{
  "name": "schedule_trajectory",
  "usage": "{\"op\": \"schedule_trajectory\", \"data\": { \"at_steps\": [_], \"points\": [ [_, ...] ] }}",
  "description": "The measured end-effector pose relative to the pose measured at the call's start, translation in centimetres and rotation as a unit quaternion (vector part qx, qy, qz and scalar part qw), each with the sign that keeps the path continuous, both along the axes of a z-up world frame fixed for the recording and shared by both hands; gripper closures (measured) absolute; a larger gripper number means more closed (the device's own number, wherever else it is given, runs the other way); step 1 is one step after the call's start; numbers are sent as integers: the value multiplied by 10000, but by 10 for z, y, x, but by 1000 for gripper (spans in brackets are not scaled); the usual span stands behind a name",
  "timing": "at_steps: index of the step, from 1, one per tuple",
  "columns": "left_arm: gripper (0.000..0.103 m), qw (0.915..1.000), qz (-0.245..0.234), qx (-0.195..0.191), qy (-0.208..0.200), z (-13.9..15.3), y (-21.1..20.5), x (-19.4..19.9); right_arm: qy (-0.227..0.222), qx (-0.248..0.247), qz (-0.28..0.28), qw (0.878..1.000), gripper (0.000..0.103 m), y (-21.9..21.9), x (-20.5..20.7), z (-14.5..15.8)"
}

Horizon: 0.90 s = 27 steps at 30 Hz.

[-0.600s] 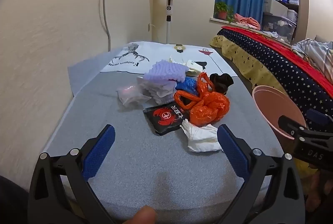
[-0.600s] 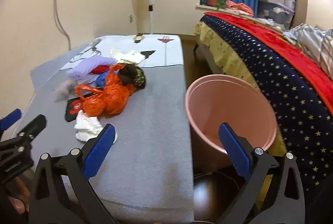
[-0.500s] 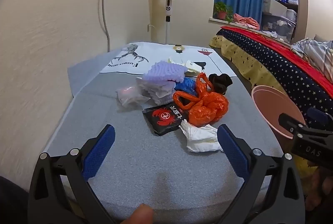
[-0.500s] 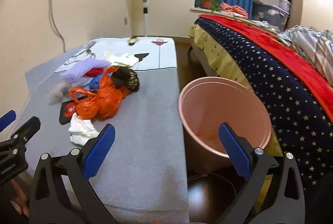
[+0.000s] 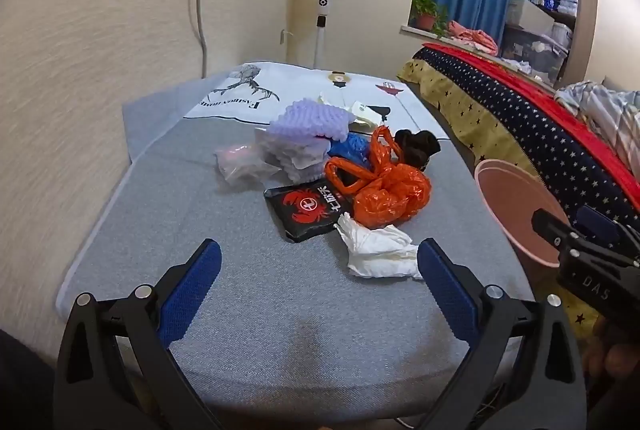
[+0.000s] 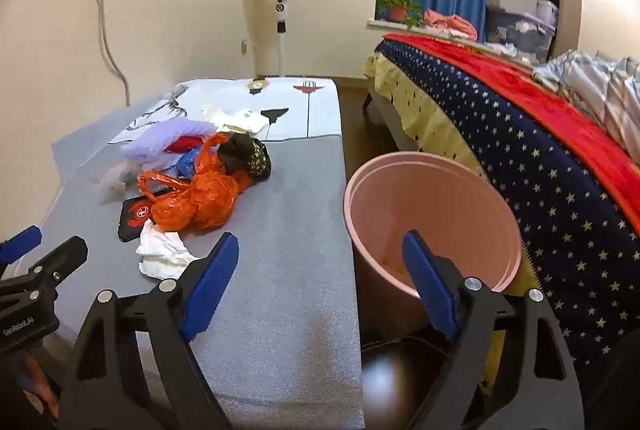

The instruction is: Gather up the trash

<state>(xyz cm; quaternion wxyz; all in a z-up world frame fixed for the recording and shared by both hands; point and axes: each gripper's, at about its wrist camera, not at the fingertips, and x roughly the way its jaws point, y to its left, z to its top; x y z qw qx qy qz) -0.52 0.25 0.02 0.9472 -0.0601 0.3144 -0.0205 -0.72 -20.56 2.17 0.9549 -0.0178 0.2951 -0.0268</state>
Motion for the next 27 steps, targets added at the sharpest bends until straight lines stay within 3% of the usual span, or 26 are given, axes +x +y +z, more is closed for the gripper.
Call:
{"op": "schedule_trajectory", "data": {
  "at_steps": [27],
  "points": [
    [8, 9998, -142, 8, -169, 9, -3, 0, -11, -108, -64, 9999, 21, 0, -2, 4]
  ]
}}
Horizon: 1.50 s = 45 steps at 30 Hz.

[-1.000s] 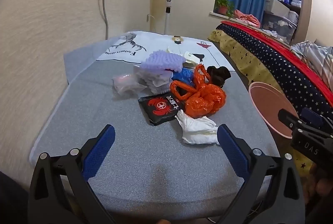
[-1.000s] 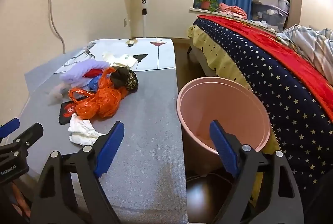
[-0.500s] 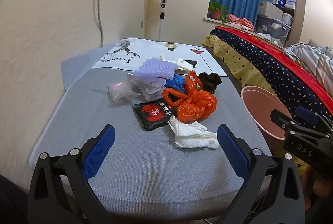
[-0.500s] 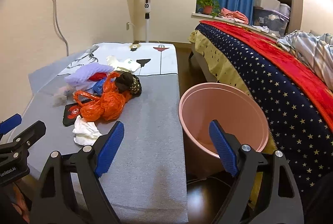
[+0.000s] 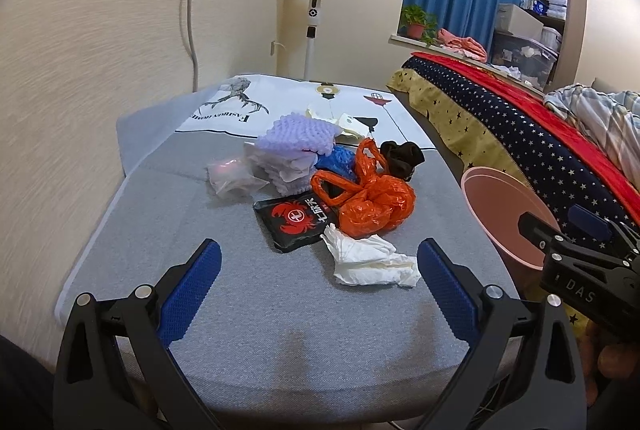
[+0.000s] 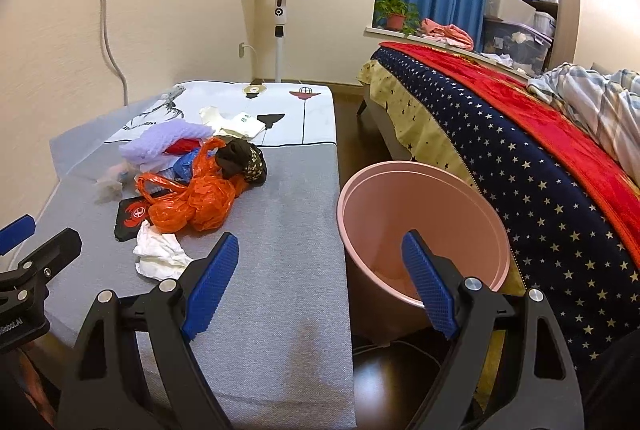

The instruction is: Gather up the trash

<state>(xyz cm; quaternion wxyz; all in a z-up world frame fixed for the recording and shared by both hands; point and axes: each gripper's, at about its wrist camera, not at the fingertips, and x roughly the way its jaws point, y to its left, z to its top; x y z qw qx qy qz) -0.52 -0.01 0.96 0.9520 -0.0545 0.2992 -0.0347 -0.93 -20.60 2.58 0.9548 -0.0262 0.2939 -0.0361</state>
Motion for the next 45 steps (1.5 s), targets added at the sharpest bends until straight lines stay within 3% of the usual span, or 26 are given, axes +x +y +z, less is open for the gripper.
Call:
{"op": "schedule_trajectory", "data": {
  "at_steps": [22, 27, 30, 35, 36, 38, 45],
  "points": [
    [8, 10000, -6, 2, -8, 0, -1, -1, 22, 4, -13, 10000, 21, -2, 0, 0],
    [14, 10000, -28, -21, 31, -1, -2, -3, 8, 89, -9, 10000, 22, -4, -2, 0],
    [28, 9999, -61, -84, 44, -1, -2, -3, -20, 169, -5, 9999, 31, -6, -2, 0],
    [75, 9998, 62, -8, 195, -5, 2, 4, 39, 678, 104, 9976, 57, -14, 9, 1],
    [79, 9997, 111, -22, 216, -5, 4, 7, 61, 770, 145, 9969, 64, -14, 12, 1],
    [83, 9994, 251, -73, 230, -5, 10, 13, 73, 962, 248, 9950, 71, -13, 19, 1],
    [83, 9967, 768, -168, 219, -6, 28, 42, 94, 1468, 613, 9872, 71, 1, 51, -5]
  ]
}}
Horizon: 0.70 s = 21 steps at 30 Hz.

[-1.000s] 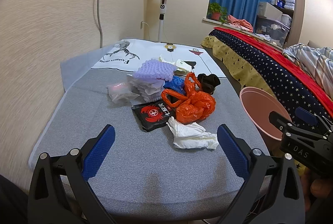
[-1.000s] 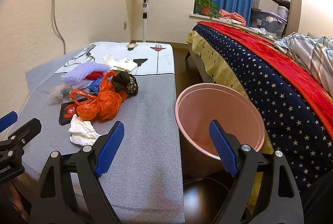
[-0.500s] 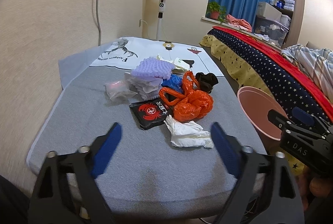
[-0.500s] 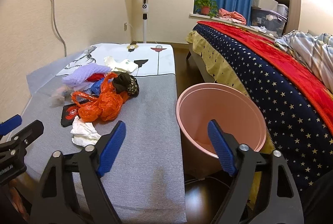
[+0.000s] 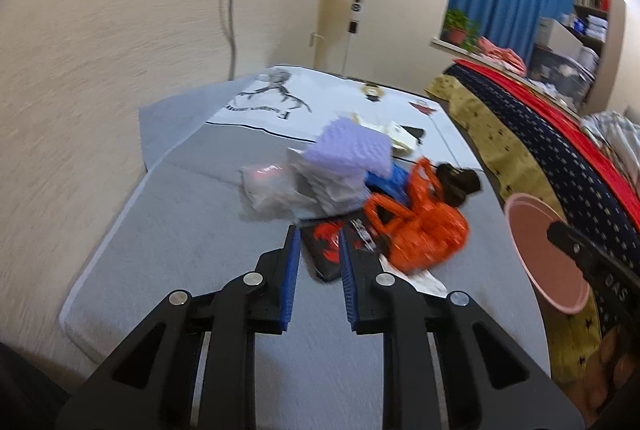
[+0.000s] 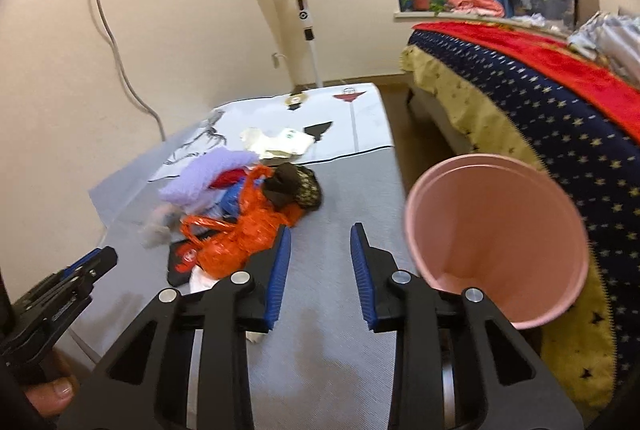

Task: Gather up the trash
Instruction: 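Grasp the orange plastic bag with the right tool while the left tool grasps the clear plastic bag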

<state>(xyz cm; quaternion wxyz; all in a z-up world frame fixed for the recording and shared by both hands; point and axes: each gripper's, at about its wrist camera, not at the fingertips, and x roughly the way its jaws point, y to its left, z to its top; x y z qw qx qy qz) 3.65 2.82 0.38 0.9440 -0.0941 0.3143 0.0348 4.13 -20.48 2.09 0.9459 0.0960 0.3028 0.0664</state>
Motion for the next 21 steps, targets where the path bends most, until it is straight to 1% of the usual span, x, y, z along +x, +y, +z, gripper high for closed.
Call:
{"op": "schedule_trajectory", "data": {
  "at_steps": [7, 8, 9, 10, 11, 12, 14, 16, 19, 21],
  "points": [
    [83, 9988, 452, -190, 47, -8, 25, 38, 192, 240, 223, 9993, 70, 11, 31, -15],
    [81, 9986, 488, -211, 62, -10, 27, 42, 233, 279, 239, 9991, 66, 12, 35, -17],
    [78, 9983, 523, -229, 92, -12, 29, 47, 298, 326, 256, 9987, 61, 13, 41, -20],
    [66, 9980, 552, -263, 135, -16, 32, 53, 364, 378, 281, 9982, 58, 15, 46, -23],
    [53, 9977, 585, -292, 167, -19, 35, 58, 443, 442, 322, 9975, 51, 18, 52, -27],
    [50, 9971, 659, -319, 213, -22, 37, 64, 486, 461, 348, 9971, 45, 19, 54, -30],
    [46, 9963, 719, -407, 251, -25, 41, 69, 573, 476, 430, 9963, 41, 26, 62, -36],
    [40, 9962, 723, -367, 331, -28, 40, 76, 660, 496, 535, 9951, 39, 31, 68, -40],
    [40, 9958, 686, -391, 468, -34, 39, 80, 833, 506, 655, 9931, 39, 36, 75, -49],
    [40, 9954, 694, -343, 567, -37, 39, 83, 950, 545, 734, 9913, 39, 37, 77, -54]
  ]
}}
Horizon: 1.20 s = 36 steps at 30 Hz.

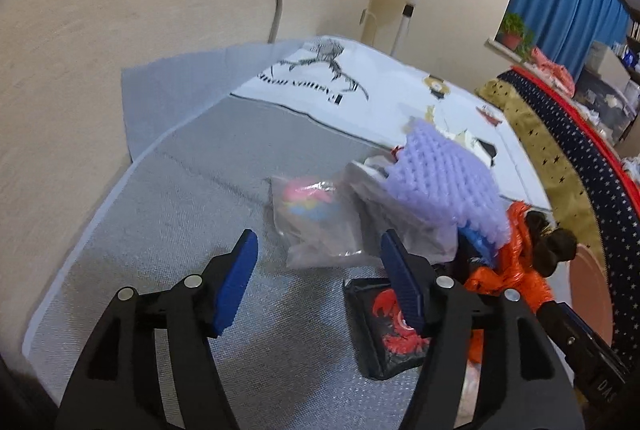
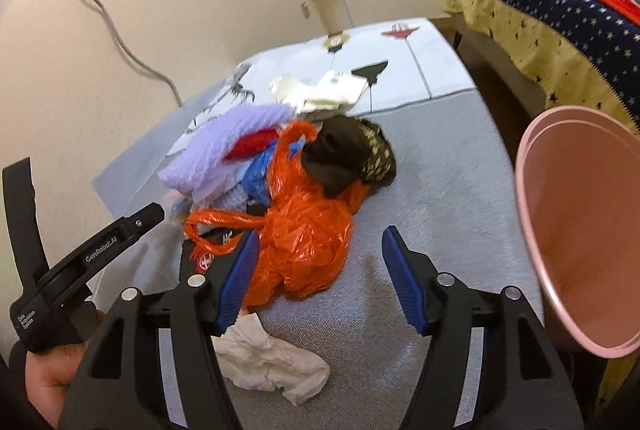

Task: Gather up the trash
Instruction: 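Grasp the orange plastic bag with the right tool while the left tool grasps the clear plastic bag, then carry both bags over the pink bin and open both tools to drop them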

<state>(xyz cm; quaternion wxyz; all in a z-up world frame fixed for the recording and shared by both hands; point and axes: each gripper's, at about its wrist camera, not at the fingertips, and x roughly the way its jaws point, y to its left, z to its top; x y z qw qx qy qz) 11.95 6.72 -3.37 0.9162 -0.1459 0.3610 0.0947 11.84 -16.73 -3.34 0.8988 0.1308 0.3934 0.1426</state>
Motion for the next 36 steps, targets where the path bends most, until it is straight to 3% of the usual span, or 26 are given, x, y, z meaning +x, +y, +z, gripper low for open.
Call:
{"op": "schedule_trajectory", "data": {
  "at_steps": [2, 3, 8, 11, 18, 36],
  "points": [
    [45, 10000, -6, -64, 30, -2, 2, 1, 63, -10, 55, 10000, 44, 1, 2, -4],
    [48, 10000, -22, -84, 21, -2, 3, 0, 83, -19, 80, 9999, 51, 2, 3, -4],
    [81, 9999, -138, -48, 22, -1, 2, 2, 14, -28, 328, 9995, 77, 6, 2, 2],
    [88, 9999, -104, 29, -80, 6, 3, -5, -189, 24, 461, 9988, 81, 8, -7, 15],
    [91, 9994, -66, 159, -304, 22, 7, -29, -681, 50, 623, 9957, 83, 7, -33, 50],
    [92, 9909, -420, 778, -1018, 74, -34, -86, -1318, -454, -306, 9898, 83, -56, -92, 104]
  ]
}}
